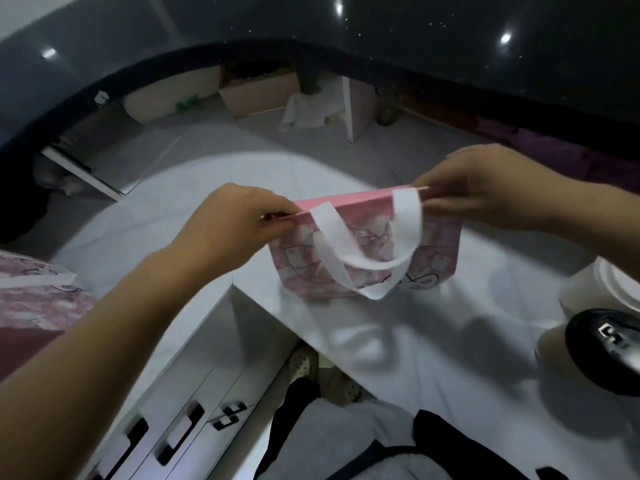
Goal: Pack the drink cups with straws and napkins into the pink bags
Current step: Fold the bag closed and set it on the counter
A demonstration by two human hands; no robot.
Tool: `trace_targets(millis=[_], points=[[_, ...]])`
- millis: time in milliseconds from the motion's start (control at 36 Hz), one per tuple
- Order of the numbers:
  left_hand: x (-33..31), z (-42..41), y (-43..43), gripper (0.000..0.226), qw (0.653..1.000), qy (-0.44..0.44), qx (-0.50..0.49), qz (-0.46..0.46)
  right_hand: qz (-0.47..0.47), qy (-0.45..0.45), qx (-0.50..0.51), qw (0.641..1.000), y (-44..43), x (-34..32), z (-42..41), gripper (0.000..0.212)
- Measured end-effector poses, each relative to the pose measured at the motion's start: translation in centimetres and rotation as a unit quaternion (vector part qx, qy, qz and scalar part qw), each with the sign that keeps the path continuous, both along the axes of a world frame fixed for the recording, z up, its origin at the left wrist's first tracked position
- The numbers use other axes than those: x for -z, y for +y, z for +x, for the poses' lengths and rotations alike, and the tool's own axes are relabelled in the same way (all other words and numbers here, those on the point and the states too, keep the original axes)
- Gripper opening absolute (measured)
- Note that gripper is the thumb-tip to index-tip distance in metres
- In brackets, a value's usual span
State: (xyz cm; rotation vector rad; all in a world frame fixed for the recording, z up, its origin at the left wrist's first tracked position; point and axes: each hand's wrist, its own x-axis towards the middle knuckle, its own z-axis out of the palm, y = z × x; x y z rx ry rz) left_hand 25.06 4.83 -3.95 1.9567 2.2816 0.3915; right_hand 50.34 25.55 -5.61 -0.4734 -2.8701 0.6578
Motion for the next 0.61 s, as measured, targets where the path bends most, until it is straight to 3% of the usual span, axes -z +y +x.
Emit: trace_targets(millis=[56, 222, 472, 611], points=[[0.2, -0.8, -0.7, 0.019, 1.0, -0.003, -0.015, 0.006, -0.011, -0.005, -0.002, 1.0, 0.5, 0.2, 0.9, 0.043], [-0.1, -1.6, -0.6, 0.02, 0.999, -0.03, -0.004, 0.014, 0.073, 0.014, -0.057, 0.996, 0.9, 1.3, 1.5, 0.075], [-1.0, -2.4, 0.0, 0.017, 0.999, 0.025, 0.035, 0.01, 0.067, 0.017, -0.051, 0.996, 1.1, 0.4, 3.1, 0.072], [-1.7, -2.5, 0.8, 0.031, 0.997, 0.043, 0.045, -0.035, 0.059, 0.021, -0.039, 0.997, 0.9, 0.5, 3.5, 0.059]])
